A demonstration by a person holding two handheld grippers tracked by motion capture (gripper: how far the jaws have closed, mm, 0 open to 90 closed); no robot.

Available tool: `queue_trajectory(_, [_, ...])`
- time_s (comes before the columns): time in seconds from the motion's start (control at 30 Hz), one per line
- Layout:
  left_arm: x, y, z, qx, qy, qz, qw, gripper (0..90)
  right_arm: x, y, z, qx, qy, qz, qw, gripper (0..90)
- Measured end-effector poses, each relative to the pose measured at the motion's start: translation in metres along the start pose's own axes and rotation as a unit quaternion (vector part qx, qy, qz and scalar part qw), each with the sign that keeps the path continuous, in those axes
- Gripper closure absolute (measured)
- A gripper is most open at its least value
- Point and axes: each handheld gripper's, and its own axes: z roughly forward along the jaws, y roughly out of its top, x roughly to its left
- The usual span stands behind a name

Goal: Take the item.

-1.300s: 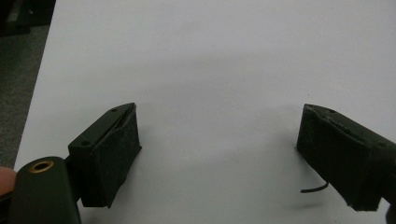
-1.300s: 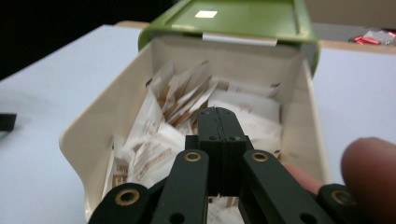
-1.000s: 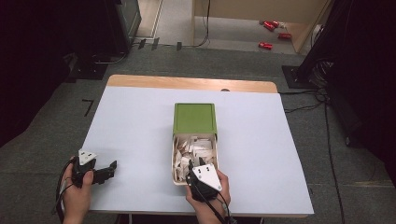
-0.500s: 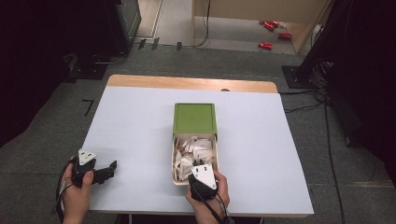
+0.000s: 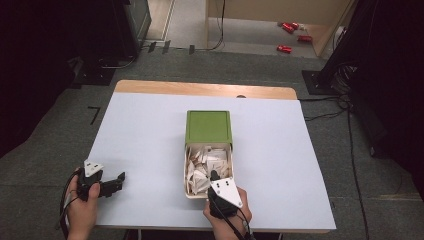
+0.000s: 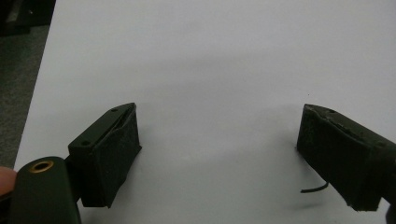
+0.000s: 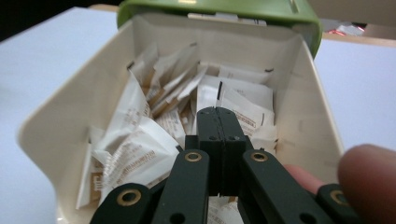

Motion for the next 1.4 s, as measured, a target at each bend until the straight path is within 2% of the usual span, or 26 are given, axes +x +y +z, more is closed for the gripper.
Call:
queue_trajectory(0.23, [0.000, 0.000, 0.000, 0.000, 0.000, 0.000, 1.0000, 13.6, -0.001, 0.006, -0.008, -0.022, 0.015, -0.003, 0.9996, 90.0])
queue_trajectory(0.43, [0.000, 0.000, 0.000, 0.000, 0.000, 0.000, 1.0000, 13.6, -0.006, 0.015, -0.018, -0.054, 0.043, -0.004, 0.9976, 90.0])
queue_trajectory(0.53, [0.000, 0.000, 0.000, 0.000, 0.000, 0.000, 1.0000, 13.6, -0.007, 0.019, -0.022, -0.063, 0.045, -0.007, 0.9970, 90.0])
queue_trajectory(0.77, [0.000, 0.000, 0.000, 0.000, 0.000, 0.000, 1.0000, 13.6, -0.018, 0.035, -0.029, -0.082, 0.051, 0.004, 0.9953, 90.0])
queue_trajectory(1.17, [0.000, 0.000, 0.000, 0.000, 0.000, 0.000, 1.0000, 13.6, -0.020, 0.037, -0.032, -0.084, 0.059, 0.008, 0.9946, 90.0])
queue_trajectory(1.33, [0.000, 0.000, 0.000, 0.000, 0.000, 0.000, 1.0000, 13.6, -0.021, 0.032, -0.033, -0.079, 0.064, 0.008, 0.9948, 90.0])
queue_trajectory(1.4, [0.000, 0.000, 0.000, 0.000, 0.000, 0.000, 1.0000, 13.6, -0.022, 0.028, -0.031, -0.063, 0.074, 0.020, 0.9951, 90.0])
